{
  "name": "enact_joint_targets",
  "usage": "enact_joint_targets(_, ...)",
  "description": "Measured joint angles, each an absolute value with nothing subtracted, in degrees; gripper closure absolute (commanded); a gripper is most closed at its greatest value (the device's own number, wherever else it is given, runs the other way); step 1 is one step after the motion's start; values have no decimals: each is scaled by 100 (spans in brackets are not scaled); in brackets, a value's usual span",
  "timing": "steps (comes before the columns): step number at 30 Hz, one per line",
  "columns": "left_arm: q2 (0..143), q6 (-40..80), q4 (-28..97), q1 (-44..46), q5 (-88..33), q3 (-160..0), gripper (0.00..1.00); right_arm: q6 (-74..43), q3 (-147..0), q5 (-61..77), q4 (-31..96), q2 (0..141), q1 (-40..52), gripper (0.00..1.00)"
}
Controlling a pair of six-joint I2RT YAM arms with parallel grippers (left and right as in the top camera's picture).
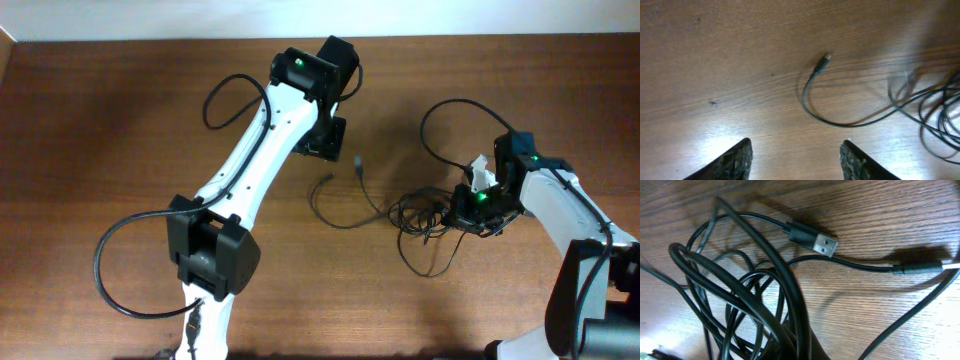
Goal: Untangle cables
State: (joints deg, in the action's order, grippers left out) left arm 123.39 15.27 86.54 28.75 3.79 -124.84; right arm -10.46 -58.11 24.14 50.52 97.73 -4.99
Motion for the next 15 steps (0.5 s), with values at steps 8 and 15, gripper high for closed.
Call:
enact_joint_targets(8, 12339, -454, 8370, 2978, -2239, -11813, 24, -1719, -5811, 2567, 5052, 9773, -499, 95)
enact_joint_targets(15, 12339, -2226, 8324, 3529, -4049, -11677, 37, -2405, -5811, 3046, 5072, 9773, -499, 96)
